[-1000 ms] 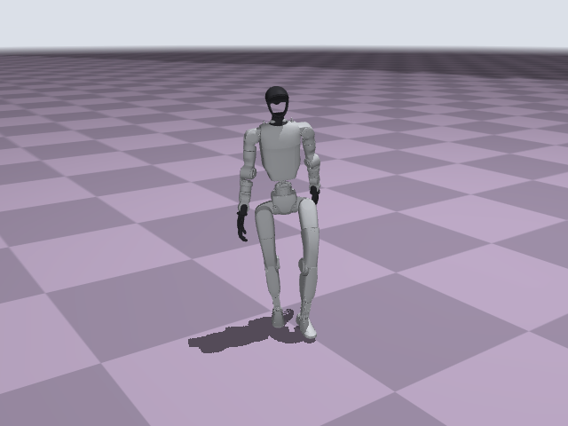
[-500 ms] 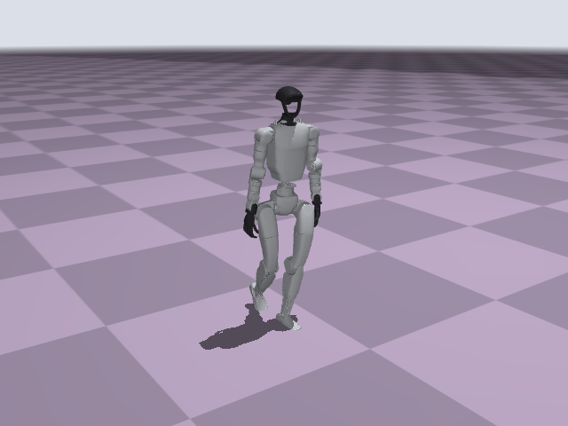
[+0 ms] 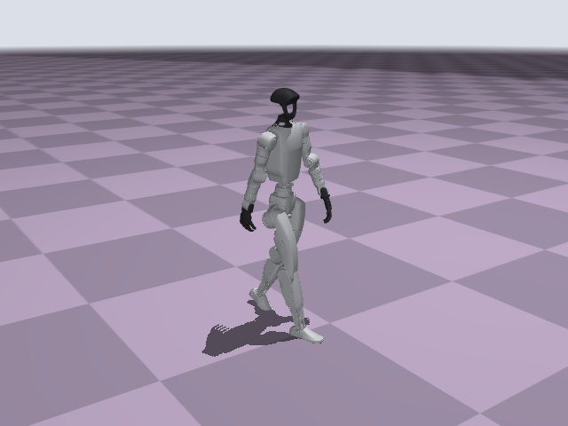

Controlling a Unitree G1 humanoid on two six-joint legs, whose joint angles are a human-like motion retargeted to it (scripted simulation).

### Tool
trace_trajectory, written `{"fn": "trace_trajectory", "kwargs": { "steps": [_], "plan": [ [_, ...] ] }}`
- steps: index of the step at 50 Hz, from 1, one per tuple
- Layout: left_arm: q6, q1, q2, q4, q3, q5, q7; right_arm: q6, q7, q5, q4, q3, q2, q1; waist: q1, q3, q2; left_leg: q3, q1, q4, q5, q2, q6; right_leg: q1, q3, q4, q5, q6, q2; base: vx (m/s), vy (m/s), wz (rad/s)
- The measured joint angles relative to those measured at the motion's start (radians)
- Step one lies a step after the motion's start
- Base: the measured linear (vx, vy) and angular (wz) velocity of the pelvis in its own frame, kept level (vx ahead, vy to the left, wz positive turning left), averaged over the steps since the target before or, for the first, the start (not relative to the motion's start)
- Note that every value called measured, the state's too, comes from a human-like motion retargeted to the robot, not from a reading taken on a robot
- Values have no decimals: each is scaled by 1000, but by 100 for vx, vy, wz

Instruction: Walk run

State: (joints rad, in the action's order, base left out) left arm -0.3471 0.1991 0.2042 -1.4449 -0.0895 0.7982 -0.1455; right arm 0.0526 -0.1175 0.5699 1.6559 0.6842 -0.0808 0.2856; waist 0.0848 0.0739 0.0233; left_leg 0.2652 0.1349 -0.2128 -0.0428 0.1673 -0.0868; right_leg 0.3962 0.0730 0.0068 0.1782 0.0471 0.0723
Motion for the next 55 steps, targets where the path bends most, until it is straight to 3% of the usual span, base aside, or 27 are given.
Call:
{"fn": "trace_trajectory", "kwargs": {
  "steps": [2,5,7,8,10,12,15,18,25,27,29,31,33,35,38,40,42,48,52,55],
  "plan": [
    [43,-67,-12,-42,-27,43,29,-4,-8,-40,7,-4,-10,-15,-17,24,14,-18,-18,-65,162,-12,89,-24,0,18,-16,-35,-14,75,-28,9],
    [108,-161,-46,-111,-58,35,105,-25,-34,-74,23,4,-43,-89,-27,28,20,-77,-97,-257,414,-16,290,-60,1,58,-68,-79,-10,81,-26,11],
    [107,-216,-51,-154,-75,-12,116,-24,-34,-77,13,-14,-62,-152,-3,30,-9,-210,-171,-396,516,-20,349,-81,2,66,-91,-98,27,62,-9,49],
    [104,-241,-49,-168,-83,-27,108,-21,-27,-80,3,-29,-65,-186,9,31,-21,-249,-212,-465,544,-28,349,-96,11,67,-108,-108,35,58,-24,52],
    [113,-300,-42,-179,-99,-33,95,-13,-5,-79,-30,-69,-61,-247,20,27,-28,-261,-300,-599,454,-69,315,-140,35,60,-137,-136,7,66,-42,33],
    [132,-357,-43,-183,-130,17,114,2,14,-47,-89,-86,-57,-289,3,26,-47,-376,-387,-677,329,-155,212,-181,41,44,-155,-147,0,68,-35,1],
    [160,-417,-28,-205,-171,77,150,33,35,-2,-192,-129,-54,-341,-65,20,-87,-463,-526,-701,175,-204,107,-225,9,27,-178,-163,-25,59,-28,-51],
    [178,-470,-15,-224,-206,99,141,55,56,37,-279,-171,-72,-387,-118,9,-103,-451,-611,-539,103,-183,81,-265,-10,21,-205,-169,-55,65,-21,-48],
    [203,-554,-24,-255,-300,72,105,67,74,132,-407,-182,-137,-488,-231,-39,-99,-483,-664,22,107,-164,5,-380,-64,28,-281,-197,-142,66,-9,-55],
    [212,-574,-28,-255,-313,68,104,77,86,141,-426,-177,-144,-500,-249,-45,-104,-420,-667,146,83,-125,37,-414,-77,30,-302,-201,-151,69,-3,-44],
    [224,-590,-30,-255,-322,75,103,87,101,142,-434,-172,-141,-503,-254,-44,-119,-435,-664,194,68,-120,27,-441,-84,41,-319,-205,-148,82,2,-35],
    [238,-597,-29,-255,-325,85,96,94,113,136,-428,-168,-133,-495,-267,-35,-125,-473,-656,161,83,-137,0,-463,-101,59,-324,-205,-154,70,6,-58],
    [246,-598,-30,-255,-333,96,93,99,115,131,-411,-163,-120,-474,-293,-17,-126,-562,-636,135,128,-174,11,-485,-125,79,-300,-198,-165,94,17,-83],
    [240,-588,-32,-255,-341,96,98,96,109,136,-381,-156,-102,-437,-304,6,-134,-543,-612,124,157,-161,8,-497,-105,107,-233,-166,-154,89,18,-59],
    [225,-536,-27,-245,-329,41,106,72,116,135,-303,-164,-65,-373,-306,22,-160,-485,-599,79,114,-140,-2,-485,-107,205,-21,-85,-116,96,18,-29],
    [218,-480,-19,-236,-294,-12,122,62,123,131,-235,-163,-48,-328,-293,37,-134,-527,-544,96,90,-169,-1,-458,-103,301,126,-21,-135,70,11,21],
    [210,-412,-14,-227,-254,-66,147,57,110,143,-165,-171,-39,-287,-270,54,-96,-510,-495,115,59,-195,15,-399,-37,445,185,-7,-159,68,8,28],
    [195,-129,15,-193,-130,-104,111,6,91,227,-47,-142,-6,-169,-208,41,-16,-466,-381,139,3,-214,39,-214,56,701,10,-32,-162,64,7,42],
    [158,15,5,-93,-84,-77,85,6,57,203,-9,-125,23,-82,-162,27,6,-419,-303,156,-25,-192,42,-131,43,596,-105,-2,-143,50,0,63],
    [102,77,0,8,-67,-109,72,-3,13,202,12,-105,34,-42,-122,15,-3,-413,-250,160,-55,-157,39,-83,40,425,-108,2,-97,50,-6,23]
  ]
}}
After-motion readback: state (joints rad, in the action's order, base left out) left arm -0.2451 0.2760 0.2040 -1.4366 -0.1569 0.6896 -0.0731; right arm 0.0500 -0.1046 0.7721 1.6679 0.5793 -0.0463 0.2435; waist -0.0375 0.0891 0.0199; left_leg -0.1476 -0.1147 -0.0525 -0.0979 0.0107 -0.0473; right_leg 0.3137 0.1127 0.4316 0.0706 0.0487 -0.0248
